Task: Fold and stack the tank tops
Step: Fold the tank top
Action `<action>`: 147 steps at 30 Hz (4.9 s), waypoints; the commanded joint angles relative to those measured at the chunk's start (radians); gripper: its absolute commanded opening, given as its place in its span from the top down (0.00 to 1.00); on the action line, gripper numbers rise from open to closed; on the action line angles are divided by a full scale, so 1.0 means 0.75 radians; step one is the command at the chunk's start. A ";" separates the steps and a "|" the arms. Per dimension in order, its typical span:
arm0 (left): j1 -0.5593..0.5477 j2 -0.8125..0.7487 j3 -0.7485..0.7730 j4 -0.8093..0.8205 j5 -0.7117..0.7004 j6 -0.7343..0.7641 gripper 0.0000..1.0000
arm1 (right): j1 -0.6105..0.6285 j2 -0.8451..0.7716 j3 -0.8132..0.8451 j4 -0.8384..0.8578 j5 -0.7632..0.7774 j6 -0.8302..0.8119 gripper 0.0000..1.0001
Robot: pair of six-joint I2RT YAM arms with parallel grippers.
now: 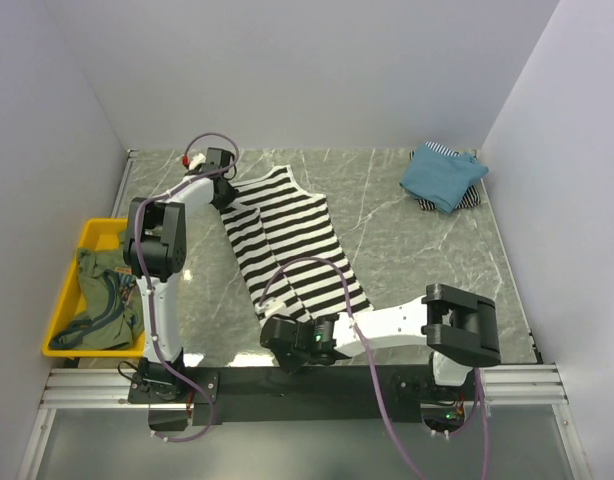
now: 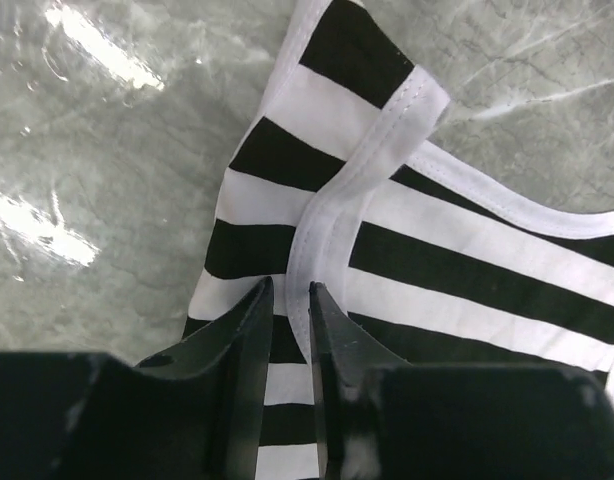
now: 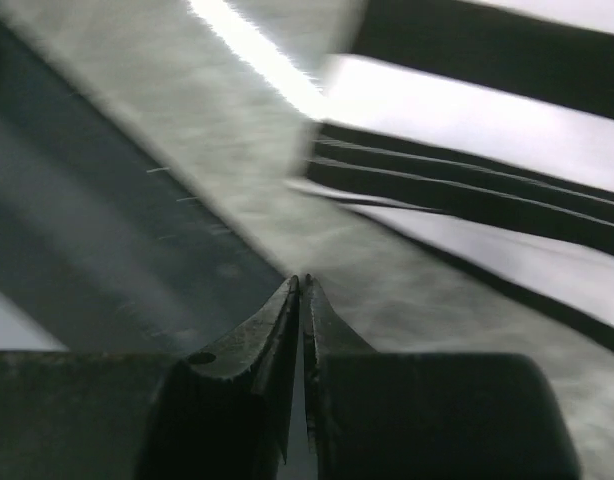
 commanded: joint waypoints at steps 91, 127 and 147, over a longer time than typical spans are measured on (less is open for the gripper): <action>-0.741 0.685 1.075 0.017 -0.454 0.990 0.54 | -1.147 -0.863 -0.616 0.031 -0.108 0.098 0.63; -0.739 0.560 0.903 0.123 -0.503 0.964 1.00 | -1.114 -1.035 -0.804 -0.002 -0.136 0.194 0.55; -0.739 0.503 0.846 0.174 -0.507 0.954 1.00 | -1.098 -0.927 -0.749 0.033 -0.024 0.210 0.81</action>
